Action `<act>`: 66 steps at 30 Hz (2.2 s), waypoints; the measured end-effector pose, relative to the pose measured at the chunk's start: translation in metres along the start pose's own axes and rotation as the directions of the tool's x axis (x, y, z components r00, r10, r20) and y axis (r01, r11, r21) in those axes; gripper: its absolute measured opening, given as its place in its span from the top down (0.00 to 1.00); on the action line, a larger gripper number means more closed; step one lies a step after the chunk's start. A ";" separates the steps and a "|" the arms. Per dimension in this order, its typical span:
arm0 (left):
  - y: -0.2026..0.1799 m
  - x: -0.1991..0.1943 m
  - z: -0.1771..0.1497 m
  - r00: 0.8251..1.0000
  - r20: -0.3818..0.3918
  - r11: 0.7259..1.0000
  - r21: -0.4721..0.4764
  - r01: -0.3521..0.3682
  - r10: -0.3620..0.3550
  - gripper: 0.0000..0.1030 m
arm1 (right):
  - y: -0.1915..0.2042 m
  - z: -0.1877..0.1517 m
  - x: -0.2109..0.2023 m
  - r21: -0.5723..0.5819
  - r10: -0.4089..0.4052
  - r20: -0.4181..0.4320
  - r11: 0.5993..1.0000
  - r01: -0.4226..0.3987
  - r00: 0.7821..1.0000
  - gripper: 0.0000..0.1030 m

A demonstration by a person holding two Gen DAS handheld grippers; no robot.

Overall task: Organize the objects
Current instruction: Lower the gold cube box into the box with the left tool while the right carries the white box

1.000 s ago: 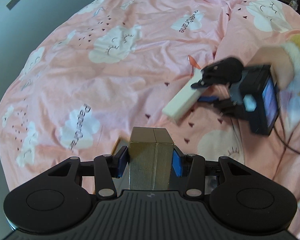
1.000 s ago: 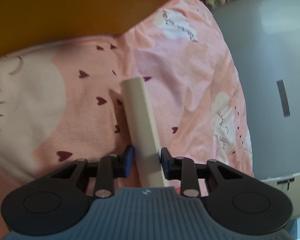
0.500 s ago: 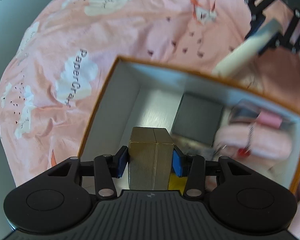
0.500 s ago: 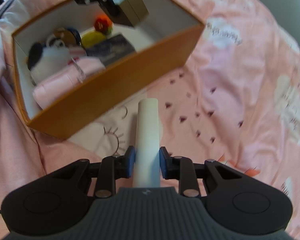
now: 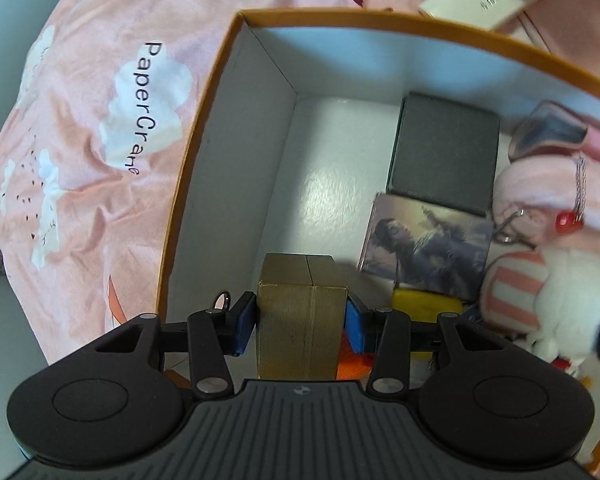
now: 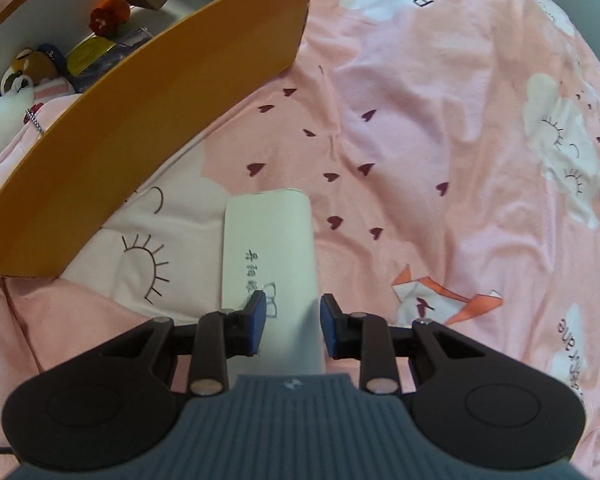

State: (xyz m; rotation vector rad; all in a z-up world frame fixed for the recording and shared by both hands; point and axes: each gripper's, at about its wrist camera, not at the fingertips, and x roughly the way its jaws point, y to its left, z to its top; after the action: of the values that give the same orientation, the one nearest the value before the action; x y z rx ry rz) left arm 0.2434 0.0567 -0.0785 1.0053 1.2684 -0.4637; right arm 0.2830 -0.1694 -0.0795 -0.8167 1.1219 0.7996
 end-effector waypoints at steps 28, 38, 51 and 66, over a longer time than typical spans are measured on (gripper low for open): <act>0.076 0.038 0.007 0.947 -0.274 0.700 -0.709 -0.083 -0.165 0.42 | 0.015 -0.001 0.000 0.025 -0.021 0.033 0.999 0.020 0.999 0.41; 0.069 0.022 0.008 0.974 -0.189 0.793 -0.609 -0.013 -0.129 0.37 | 0.014 0.001 0.010 0.028 -0.018 0.019 0.999 0.017 1.000 0.36; 0.022 0.016 0.025 0.997 -0.067 0.973 -0.223 -0.059 0.045 0.70 | 0.013 0.011 0.028 0.041 -0.002 -0.051 0.999 0.004 0.999 0.34; 0.007 0.027 0.029 0.973 -0.175 0.975 -0.132 -0.177 0.153 0.78 | 0.027 0.010 0.023 -0.067 -0.068 -0.040 0.996 0.066 0.997 0.40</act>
State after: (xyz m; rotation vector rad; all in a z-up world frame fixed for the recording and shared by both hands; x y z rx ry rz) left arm 0.2725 0.0426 -0.1021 1.0296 1.3316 -0.1586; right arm 0.2694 -0.1448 -0.1029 -0.9252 1.1048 0.7694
